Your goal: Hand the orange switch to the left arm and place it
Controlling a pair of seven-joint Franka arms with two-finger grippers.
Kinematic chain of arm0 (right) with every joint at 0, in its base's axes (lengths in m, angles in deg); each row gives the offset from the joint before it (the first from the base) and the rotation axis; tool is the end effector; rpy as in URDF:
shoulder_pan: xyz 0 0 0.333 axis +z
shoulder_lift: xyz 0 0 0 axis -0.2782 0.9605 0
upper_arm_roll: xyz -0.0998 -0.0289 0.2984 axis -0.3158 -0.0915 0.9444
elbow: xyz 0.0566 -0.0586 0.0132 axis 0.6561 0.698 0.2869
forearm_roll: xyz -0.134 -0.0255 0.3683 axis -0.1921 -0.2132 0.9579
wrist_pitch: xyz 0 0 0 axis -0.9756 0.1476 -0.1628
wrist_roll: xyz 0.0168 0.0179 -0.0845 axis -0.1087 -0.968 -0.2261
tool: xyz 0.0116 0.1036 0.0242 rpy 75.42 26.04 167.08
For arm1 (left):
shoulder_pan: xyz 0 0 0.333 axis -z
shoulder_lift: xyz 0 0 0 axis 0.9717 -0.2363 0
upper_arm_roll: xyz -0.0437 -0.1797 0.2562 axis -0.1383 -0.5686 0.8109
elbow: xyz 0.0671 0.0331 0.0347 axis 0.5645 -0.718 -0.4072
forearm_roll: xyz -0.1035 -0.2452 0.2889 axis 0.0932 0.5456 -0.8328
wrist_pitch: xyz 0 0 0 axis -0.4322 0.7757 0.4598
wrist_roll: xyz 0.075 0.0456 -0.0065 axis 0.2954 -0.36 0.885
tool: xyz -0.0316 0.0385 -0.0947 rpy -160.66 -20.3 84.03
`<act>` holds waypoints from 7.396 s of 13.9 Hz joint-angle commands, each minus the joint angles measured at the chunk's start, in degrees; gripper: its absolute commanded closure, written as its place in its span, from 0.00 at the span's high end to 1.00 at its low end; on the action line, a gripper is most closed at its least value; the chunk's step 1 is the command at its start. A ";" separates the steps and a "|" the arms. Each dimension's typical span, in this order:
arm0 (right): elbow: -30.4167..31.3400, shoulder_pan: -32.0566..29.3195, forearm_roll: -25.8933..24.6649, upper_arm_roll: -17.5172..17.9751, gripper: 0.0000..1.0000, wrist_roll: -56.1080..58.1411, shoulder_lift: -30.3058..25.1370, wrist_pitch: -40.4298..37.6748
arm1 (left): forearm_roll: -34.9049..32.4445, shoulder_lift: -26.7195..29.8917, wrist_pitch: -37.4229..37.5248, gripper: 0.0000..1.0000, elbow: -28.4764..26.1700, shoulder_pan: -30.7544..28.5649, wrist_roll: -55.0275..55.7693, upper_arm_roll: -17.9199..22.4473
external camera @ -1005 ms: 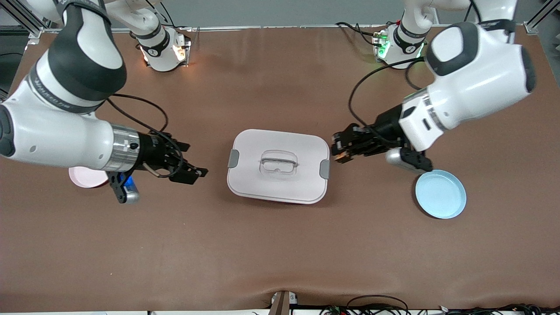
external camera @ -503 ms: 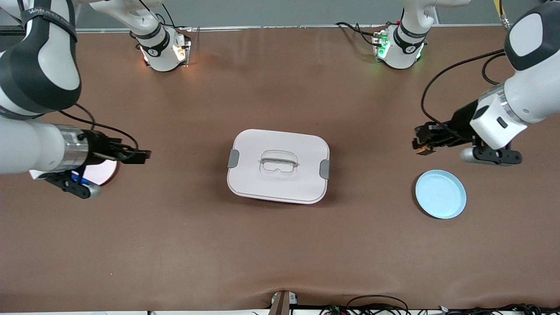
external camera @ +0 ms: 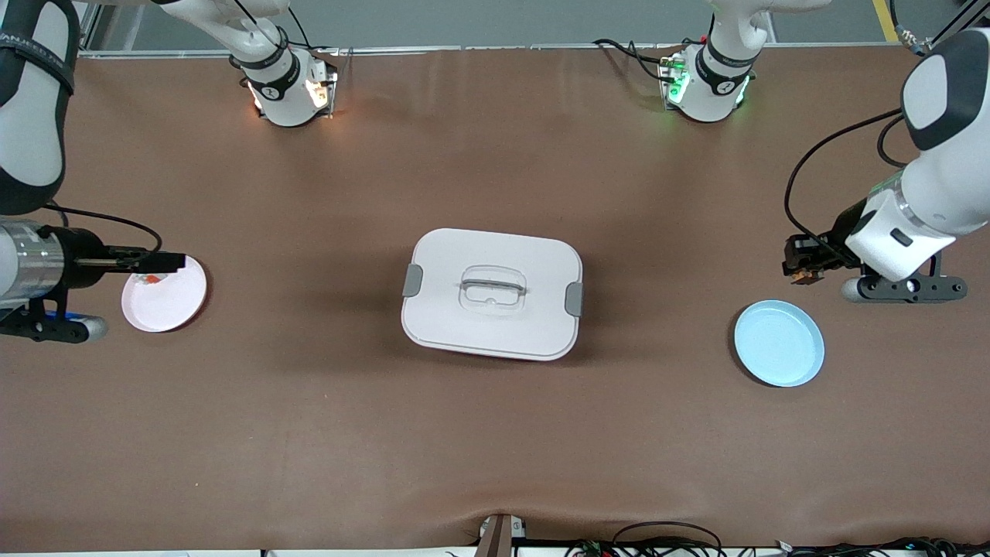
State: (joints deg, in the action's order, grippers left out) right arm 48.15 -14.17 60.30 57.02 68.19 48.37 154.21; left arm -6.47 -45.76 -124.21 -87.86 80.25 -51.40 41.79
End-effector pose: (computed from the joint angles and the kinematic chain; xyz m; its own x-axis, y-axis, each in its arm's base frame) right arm 0.6462 0.0058 0.5372 0.9202 -0.0696 -0.3852 -0.0926 -0.9948 -0.0415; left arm 0.6092 -0.0685 0.5285 0.9993 0.0002 -0.0362 0.0018 -0.9990 0.0436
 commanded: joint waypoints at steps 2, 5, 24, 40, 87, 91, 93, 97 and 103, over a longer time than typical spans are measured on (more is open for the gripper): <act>0.40 -0.58 -5.91 0.88 1.00 8.66 -0.96 -0.22 | -3.57 -2.44 -1.21 0.00 0.14 -1.28 -0.47 -0.33; 0.48 -0.75 -6.89 0.70 1.00 10.09 -1.05 0.04 | -5.23 -4.99 -3.40 0.00 0.05 -2.33 -0.56 -0.41; 1.19 -1.90 -4.87 1.05 1.00 -0.98 -6.76 4.44 | -5.24 -10.01 -17.91 0.00 -4.95 -7.79 22.86 -0.33; 1.10 -4.71 -4.26 1.23 1.00 -0.63 -11.07 3.47 | -5.24 -14.05 -29.68 0.00 -11.19 -8.14 65.62 -0.33; 35.19 -5.41 -2.94 1.58 1.00 -1.51 -36.91 16.82 | -5.42 -17.14 -30.50 1.00 -11.46 -10.78 56.78 -0.41; 36.34 -5.50 -2.94 1.49 1.00 -1.51 -37.70 17.97 | -5.33 -15.11 -29.60 1.00 -11.72 -10.60 37.19 -1.38; 36.34 -5.41 -2.85 1.58 1.00 -1.51 -37.70 18.50 | -5.33 -14.32 -28.03 1.00 -11.72 -10.51 28.66 -1.47; 36.17 -5.33 -3.55 1.58 1.00 -0.55 -38.23 20.25 | -5.33 -13.09 -27.84 1.00 -11.72 -10.42 13.53 -2.35; 36.08 -4.89 -8.30 2.90 1.00 3.67 -38.23 21.93 | -5.33 -10.11 -26.62 1.00 -11.02 -10.25 6.03 -2.96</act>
State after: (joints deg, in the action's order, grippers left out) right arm 82.79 -18.46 53.22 59.41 69.94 11.73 175.22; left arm -10.77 -58.43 -152.59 -98.42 70.20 -44.34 39.19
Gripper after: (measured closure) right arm 0.000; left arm 0.000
